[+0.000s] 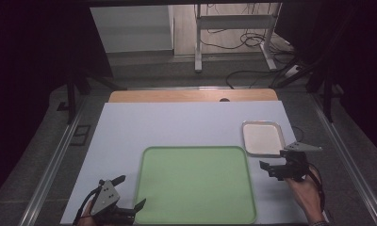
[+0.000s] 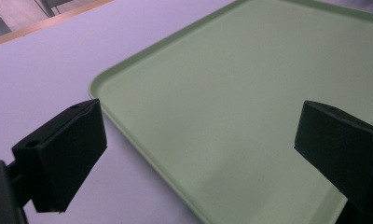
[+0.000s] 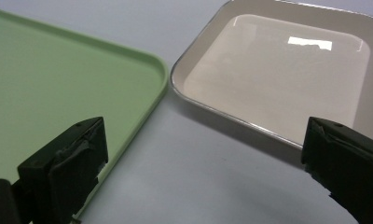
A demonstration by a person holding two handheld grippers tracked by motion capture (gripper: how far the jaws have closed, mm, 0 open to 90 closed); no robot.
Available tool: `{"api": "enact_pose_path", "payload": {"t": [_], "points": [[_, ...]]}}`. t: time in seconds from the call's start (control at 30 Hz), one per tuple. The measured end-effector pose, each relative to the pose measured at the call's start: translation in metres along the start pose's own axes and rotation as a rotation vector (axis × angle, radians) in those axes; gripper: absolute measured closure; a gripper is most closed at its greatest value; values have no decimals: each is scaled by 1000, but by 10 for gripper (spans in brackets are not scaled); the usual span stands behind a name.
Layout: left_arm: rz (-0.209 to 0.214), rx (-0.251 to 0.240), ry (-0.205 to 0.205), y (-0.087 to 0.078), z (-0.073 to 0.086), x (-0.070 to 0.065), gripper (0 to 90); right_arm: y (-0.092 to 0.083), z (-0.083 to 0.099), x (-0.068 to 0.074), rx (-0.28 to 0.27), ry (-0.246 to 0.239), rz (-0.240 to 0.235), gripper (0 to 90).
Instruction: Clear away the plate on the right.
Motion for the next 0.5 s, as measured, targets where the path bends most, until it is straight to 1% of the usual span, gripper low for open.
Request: {"api": "enact_pose_path", "payload": {"t": [0.17,0.27,0.37,0.47,0.5], "points": [[0,0,0,0,0,0,20,3,-4,-5,-2,14,17,9],[0,0,1,0,0,0,20,7,-7,-10,2,40,13,10],[0,1,2,0,0,0,20,9,-9,-12,4,44,20,10],[-1,0,2,0,0,0,20,12,-13,-19,-1,44,36,10],[-1,0,2,0,0,0,20,12,-13,-19,-1,44,36,10]]}}
Point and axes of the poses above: each handheld gripper's, and its own axes: y roughly forward along the jaws, z roughly out of its underside, x roughly to its left, the point moved 5 cm from there along y, roughly forward along the jaws, and after that the axes turned 1 degree about y, right-handed, at the moved point
